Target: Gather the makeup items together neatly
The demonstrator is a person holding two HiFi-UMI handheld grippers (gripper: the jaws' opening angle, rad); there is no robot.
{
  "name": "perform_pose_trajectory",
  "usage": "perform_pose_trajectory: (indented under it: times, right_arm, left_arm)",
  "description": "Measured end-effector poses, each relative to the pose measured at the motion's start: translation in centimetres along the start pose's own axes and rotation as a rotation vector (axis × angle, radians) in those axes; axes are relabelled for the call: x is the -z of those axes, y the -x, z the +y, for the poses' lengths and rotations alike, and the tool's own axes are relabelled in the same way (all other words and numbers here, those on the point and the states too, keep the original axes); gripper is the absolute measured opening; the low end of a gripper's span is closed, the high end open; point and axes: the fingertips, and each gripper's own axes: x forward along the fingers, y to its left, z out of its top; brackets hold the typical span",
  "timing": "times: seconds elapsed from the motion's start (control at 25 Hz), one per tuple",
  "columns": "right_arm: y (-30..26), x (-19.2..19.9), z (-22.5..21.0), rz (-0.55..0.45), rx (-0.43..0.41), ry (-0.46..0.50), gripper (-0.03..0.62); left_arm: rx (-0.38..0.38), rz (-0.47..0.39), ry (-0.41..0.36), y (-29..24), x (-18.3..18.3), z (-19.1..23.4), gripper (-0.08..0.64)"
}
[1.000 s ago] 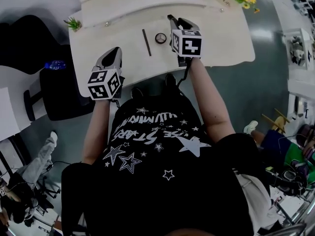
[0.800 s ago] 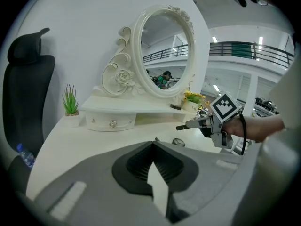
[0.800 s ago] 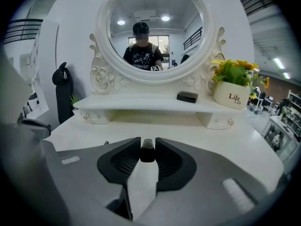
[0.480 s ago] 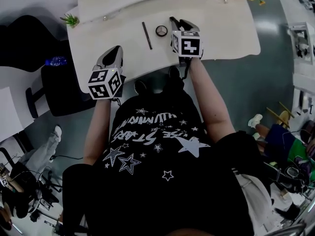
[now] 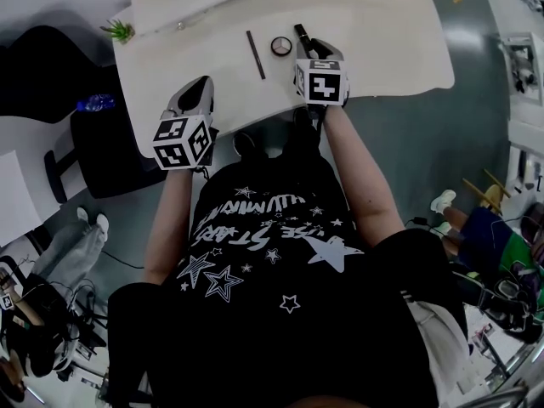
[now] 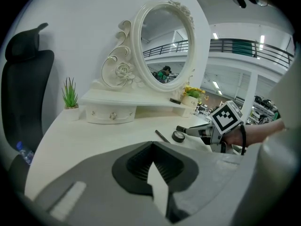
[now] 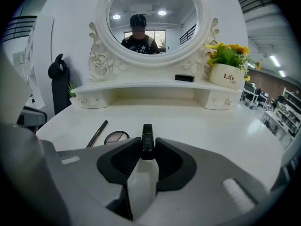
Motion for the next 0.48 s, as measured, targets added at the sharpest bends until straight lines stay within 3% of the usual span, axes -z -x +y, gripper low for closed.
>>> perform_pose_trajectory:
  times: [0.48]
  right_arm:
    - [-0.7, 1.7, 0.2, 0.040, 0.036, -0.004, 0.130]
  left_arm:
    - [0.005, 0.011, 0.001, -0.2, 0.4, 0.5, 0.000]
